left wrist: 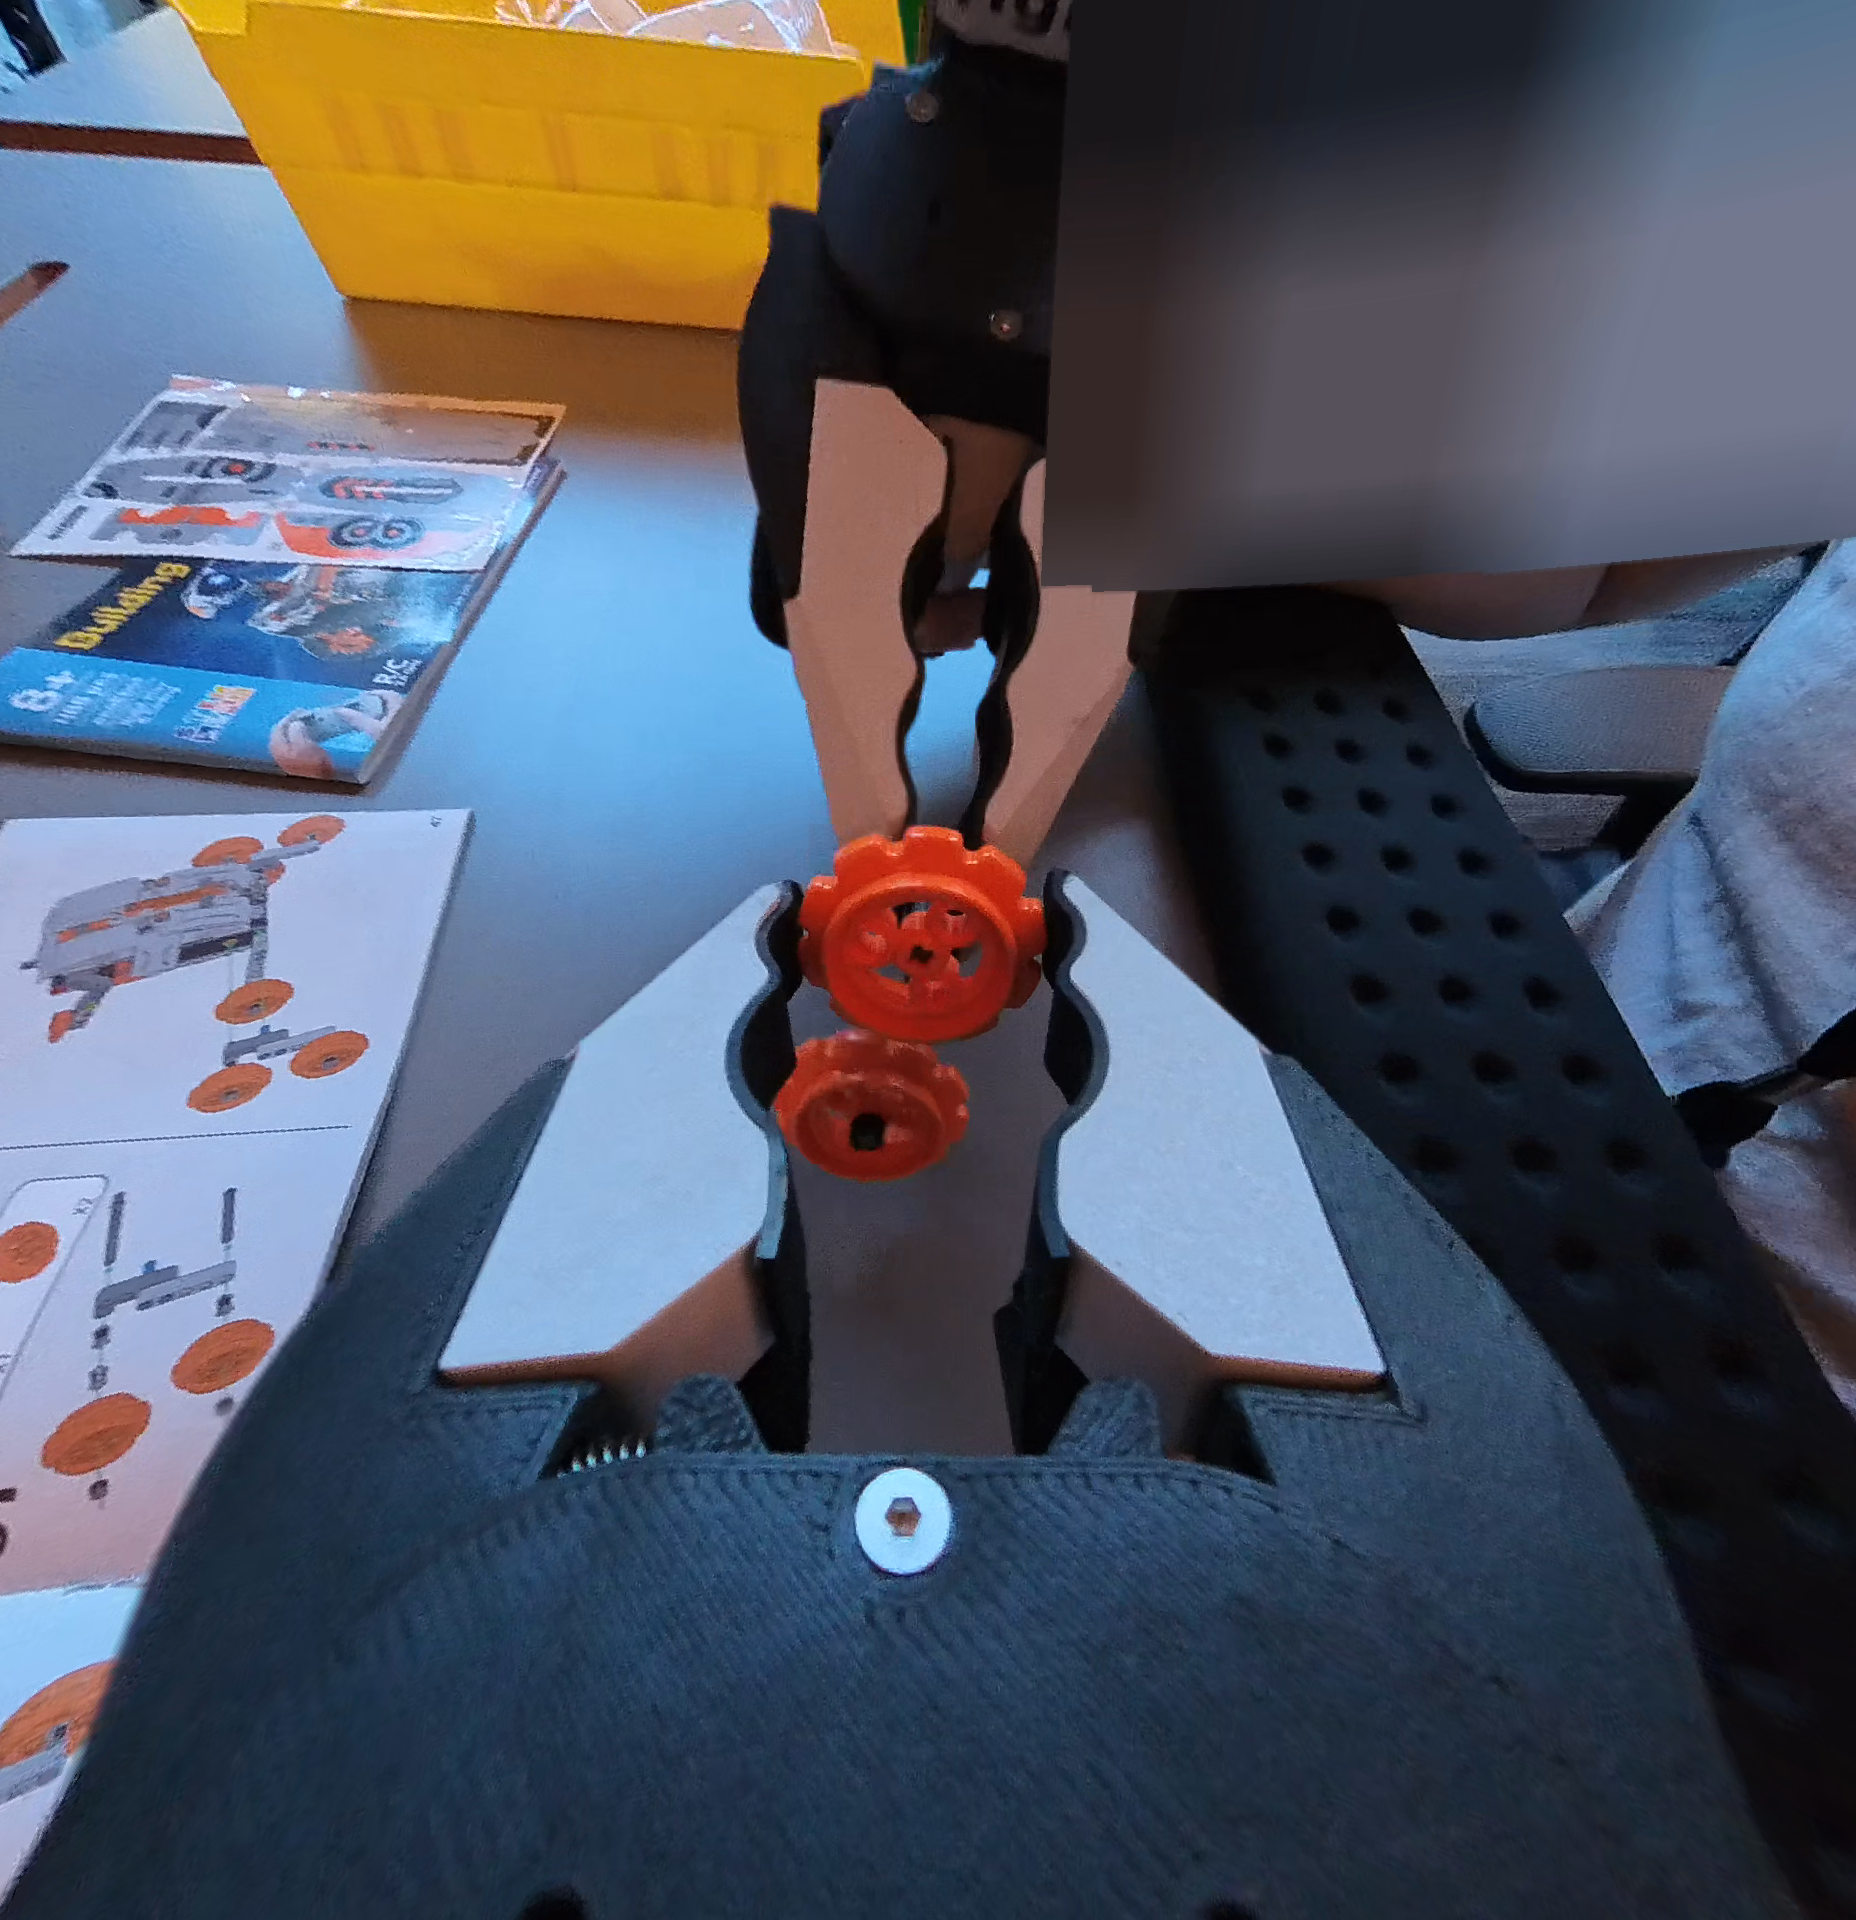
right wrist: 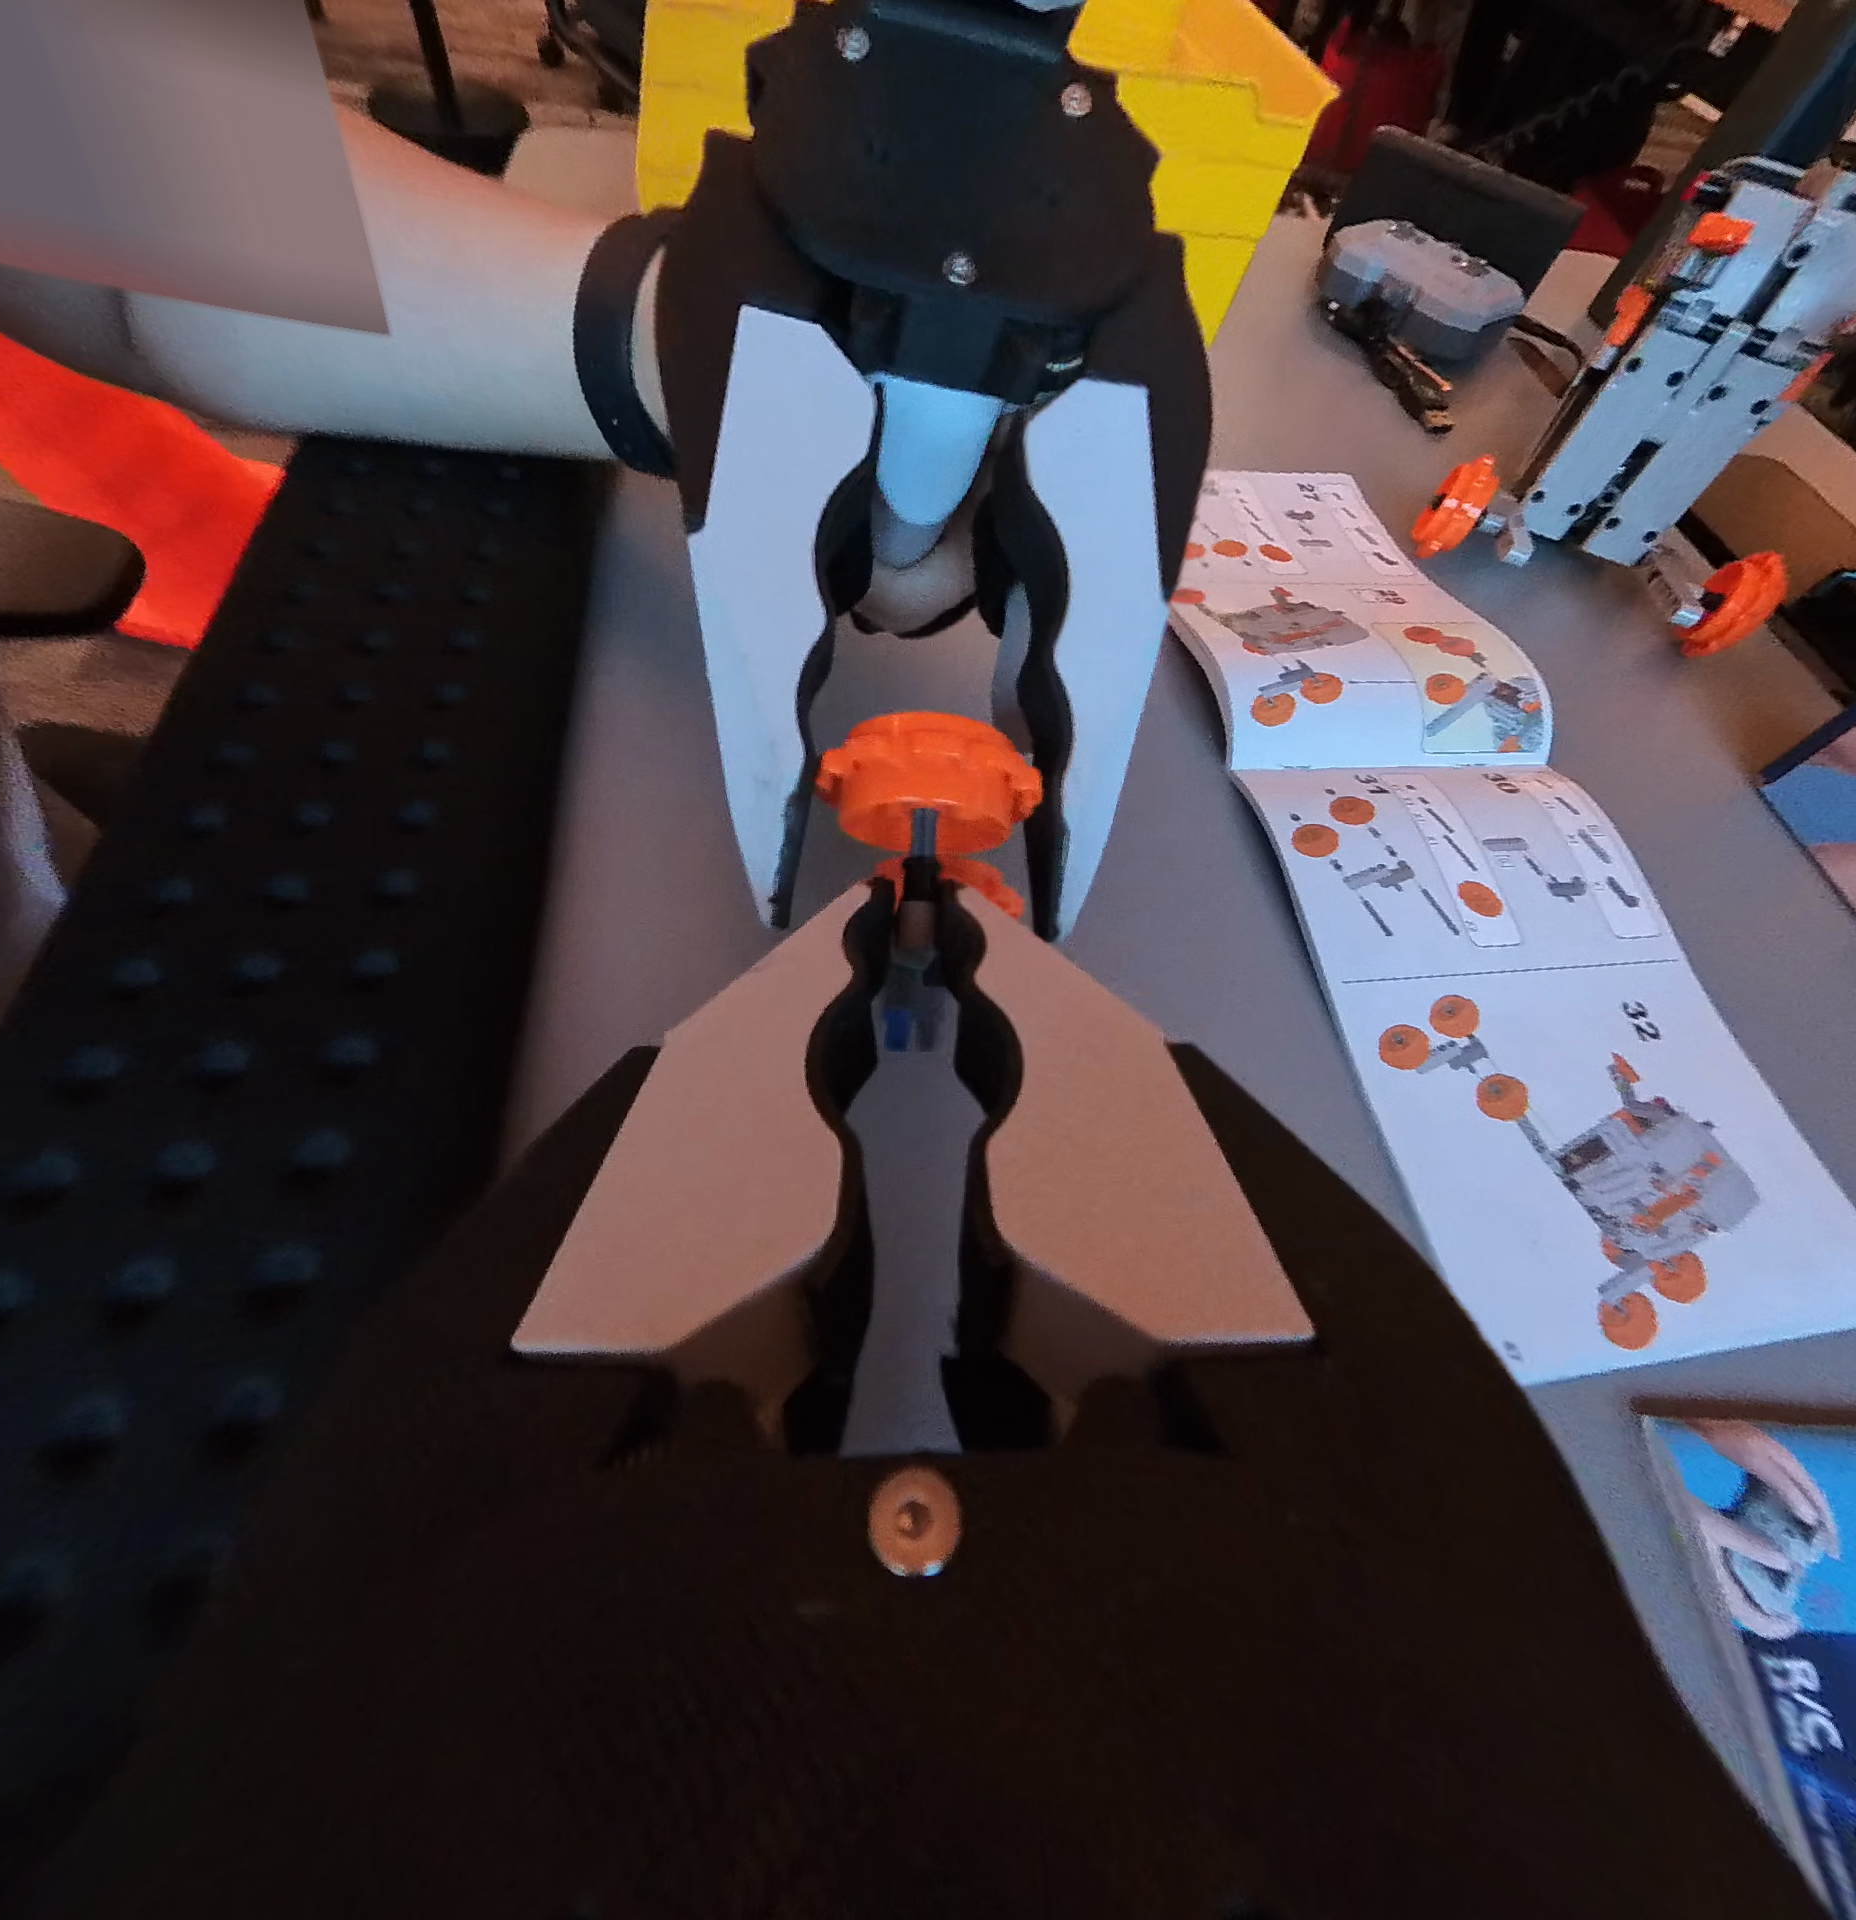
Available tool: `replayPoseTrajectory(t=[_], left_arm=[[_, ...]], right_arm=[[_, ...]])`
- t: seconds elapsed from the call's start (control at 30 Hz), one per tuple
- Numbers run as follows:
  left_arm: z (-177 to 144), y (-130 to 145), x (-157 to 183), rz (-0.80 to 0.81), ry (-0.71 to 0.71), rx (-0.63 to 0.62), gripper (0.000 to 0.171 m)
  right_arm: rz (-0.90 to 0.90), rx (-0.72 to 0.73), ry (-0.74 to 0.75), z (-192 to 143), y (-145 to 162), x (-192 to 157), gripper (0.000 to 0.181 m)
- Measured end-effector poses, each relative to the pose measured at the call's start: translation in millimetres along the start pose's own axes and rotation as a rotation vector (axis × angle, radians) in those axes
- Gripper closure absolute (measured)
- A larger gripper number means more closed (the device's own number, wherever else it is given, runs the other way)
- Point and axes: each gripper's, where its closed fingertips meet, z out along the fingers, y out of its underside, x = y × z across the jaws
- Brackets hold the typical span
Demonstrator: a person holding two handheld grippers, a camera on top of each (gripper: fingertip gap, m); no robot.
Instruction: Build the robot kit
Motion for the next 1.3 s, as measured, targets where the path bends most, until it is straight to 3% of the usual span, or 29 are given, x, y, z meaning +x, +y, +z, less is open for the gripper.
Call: replayPoseTrajectory(t=[0.33,0.53,0.77,0.87,1.07,1.23,1.3], left_arm=[[-13,-24,0,0.079,-0.101,0.076,0.127],[-23,-29,-11,0.068,-0.171,0.108,0.106],[-34,-40,-18,0.014,-0.19,0.188,0.11],[-35,-38,-32,0.056,-0.318,0.161,0.11],[-53,-48,-61,0.251,-0.761,0.075,0.116],[-57,-74,-60,0.433,-0.988,0.047,0.151],[-49,-81,-56,0.483,-1.004,0.011,0.148]], right_arm=[[0.147,0.208,-0.091,-8,-27,0,0.175],[0.216,0.309,-0.1,-17,-36,9,0.175],[0.291,0.376,-0.062,-22,-41,25,0.175],[0.44,0.448,-0.05,-25,-45,42,0.175],[0.712,0.591,0.035,-28,-48,80,0.175],[0.793,0.659,0.064,-28,-55,87,0.175],[0.802,0.686,0.077,-33,-61,88,0.175]])
